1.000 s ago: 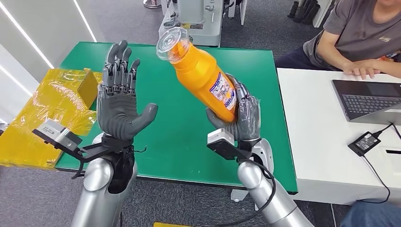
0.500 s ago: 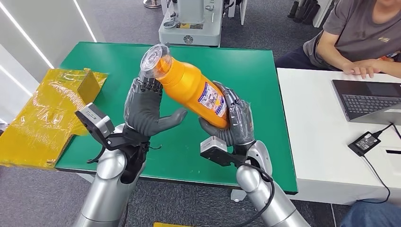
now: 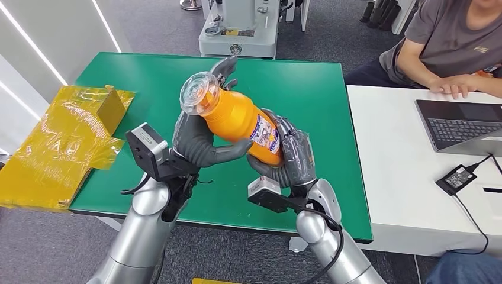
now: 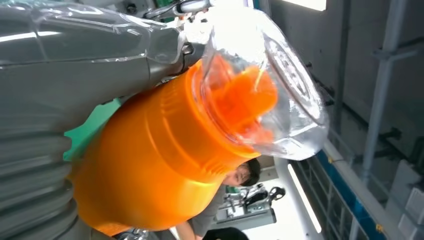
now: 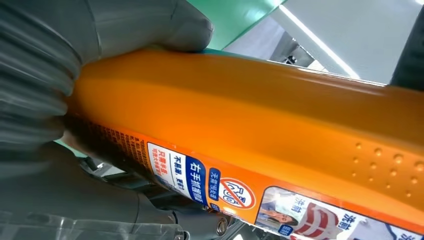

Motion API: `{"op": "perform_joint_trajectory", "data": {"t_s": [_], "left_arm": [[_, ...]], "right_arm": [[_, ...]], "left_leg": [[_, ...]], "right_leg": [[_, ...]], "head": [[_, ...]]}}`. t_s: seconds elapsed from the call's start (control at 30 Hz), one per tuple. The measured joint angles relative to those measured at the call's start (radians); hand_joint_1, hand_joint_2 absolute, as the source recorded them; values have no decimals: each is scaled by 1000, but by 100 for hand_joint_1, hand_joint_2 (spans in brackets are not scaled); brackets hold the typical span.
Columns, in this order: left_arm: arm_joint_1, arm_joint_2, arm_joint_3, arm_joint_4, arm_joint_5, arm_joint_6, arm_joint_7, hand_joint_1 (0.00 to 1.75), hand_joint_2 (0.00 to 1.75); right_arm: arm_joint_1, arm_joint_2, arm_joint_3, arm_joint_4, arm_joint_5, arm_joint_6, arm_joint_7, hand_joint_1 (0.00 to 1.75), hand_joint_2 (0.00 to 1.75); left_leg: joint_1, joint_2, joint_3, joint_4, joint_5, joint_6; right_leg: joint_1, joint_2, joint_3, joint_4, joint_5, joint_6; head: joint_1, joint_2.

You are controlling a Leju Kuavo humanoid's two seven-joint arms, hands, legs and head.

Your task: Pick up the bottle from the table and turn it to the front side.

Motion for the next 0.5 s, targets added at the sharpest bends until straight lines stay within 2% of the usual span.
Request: {"op": "perform_joint_trajectory", "data": {"t_s": [0.5], "left_arm": [[-19, -8, -1, 99, 3, 17, 0, 0, 175]], "right_arm": [[-35, 11, 20, 20, 39, 29, -19, 175, 175]], "left_leg": [[0, 0, 0, 0, 0, 0]], "right_leg": [[0, 0, 0, 0, 0, 0]], "head": [[0, 0]]}}
